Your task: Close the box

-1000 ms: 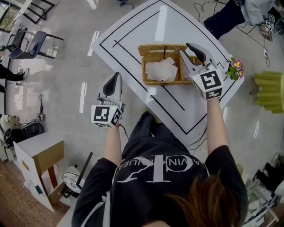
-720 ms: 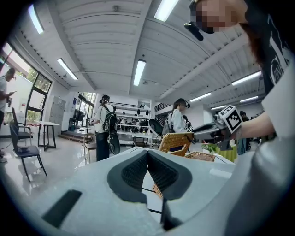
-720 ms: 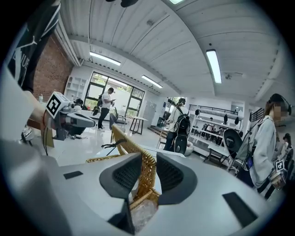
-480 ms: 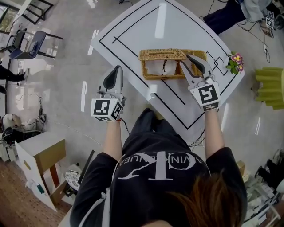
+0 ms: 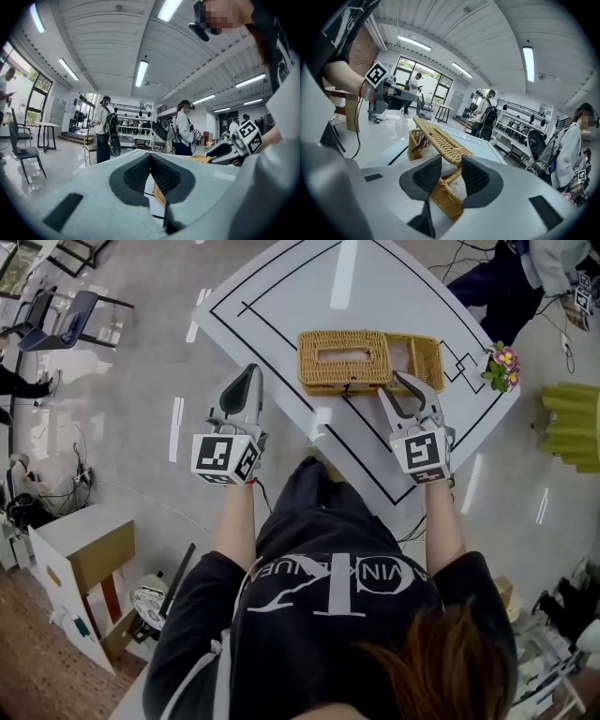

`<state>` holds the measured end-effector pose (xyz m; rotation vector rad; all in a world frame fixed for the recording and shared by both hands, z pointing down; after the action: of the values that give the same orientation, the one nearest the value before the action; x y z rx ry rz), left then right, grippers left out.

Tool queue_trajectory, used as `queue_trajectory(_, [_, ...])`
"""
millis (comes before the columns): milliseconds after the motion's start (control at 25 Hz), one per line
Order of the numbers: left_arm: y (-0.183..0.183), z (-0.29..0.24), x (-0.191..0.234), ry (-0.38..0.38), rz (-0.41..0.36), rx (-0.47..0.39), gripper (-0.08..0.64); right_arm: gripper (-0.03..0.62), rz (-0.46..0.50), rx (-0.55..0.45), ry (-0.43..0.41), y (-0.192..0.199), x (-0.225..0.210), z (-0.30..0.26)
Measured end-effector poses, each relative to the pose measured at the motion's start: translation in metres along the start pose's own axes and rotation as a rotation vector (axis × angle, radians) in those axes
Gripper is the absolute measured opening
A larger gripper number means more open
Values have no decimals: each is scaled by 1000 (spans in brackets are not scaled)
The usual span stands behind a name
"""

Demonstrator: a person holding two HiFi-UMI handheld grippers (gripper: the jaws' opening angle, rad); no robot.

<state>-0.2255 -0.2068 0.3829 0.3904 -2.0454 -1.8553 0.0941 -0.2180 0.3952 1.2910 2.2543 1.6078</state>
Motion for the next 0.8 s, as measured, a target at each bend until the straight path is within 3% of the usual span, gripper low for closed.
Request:
queue_trajectory(360, [5,3,-6,6,4,16,6,140,32,54,-33,11,9,-3])
queue_trajectory(600, [9,3,-6,10,11,23,6,117,-117,22,-77,20,14,3])
queue_trajectory(800, [8,2,-6,11,12,21,6,77,-241,-41,-55,20,8,9])
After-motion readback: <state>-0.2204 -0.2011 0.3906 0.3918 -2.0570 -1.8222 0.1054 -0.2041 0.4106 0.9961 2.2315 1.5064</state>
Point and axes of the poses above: the fingertips, and each gripper's own axes: z backward along the fingers, x to its left, y out of its underside, the point moved 10 cm from there along z, backward along the fingers
